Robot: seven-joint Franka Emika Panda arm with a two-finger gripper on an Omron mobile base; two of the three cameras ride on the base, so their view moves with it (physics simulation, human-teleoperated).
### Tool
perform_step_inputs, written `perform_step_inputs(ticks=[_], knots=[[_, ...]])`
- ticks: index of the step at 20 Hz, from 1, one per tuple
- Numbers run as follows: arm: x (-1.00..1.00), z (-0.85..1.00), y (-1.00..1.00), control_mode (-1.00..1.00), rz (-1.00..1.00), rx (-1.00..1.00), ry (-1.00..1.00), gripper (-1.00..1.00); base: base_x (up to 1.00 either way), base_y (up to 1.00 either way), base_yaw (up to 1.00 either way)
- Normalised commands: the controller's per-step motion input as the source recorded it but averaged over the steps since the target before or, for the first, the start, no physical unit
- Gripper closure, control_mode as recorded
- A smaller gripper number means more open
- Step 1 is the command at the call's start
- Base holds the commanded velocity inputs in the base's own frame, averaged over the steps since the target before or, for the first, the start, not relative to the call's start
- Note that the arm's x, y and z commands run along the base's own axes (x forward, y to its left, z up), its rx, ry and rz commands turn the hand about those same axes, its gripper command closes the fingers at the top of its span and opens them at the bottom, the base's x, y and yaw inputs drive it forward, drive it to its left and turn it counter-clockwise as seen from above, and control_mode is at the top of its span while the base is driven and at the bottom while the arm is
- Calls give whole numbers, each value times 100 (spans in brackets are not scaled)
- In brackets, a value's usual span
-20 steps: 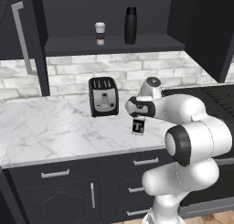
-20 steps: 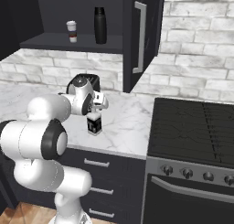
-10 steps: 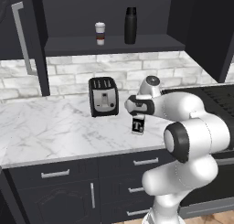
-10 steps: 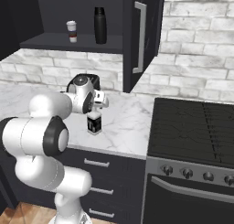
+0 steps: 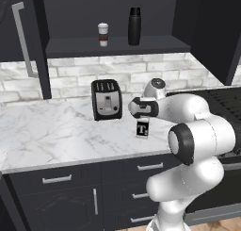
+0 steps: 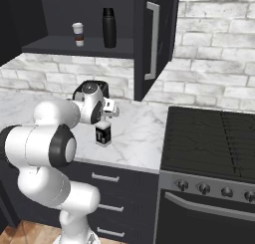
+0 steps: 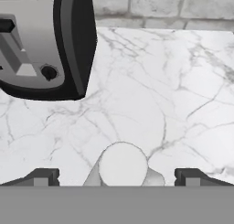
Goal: Sort all alcoholic drinks to one cabinet, and non-alcoholic drinks to the other.
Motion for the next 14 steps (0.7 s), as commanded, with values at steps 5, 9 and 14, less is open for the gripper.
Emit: perform_step_inputs(ticks=[5,9,14], knots=[[0,-35,0,-100,0,1,-2,100,0,0,0],[0,-43,0,-100,0,0,0,100,0,0,0],[0,-41,0,-100,0,1,0,100,0,0,0]])
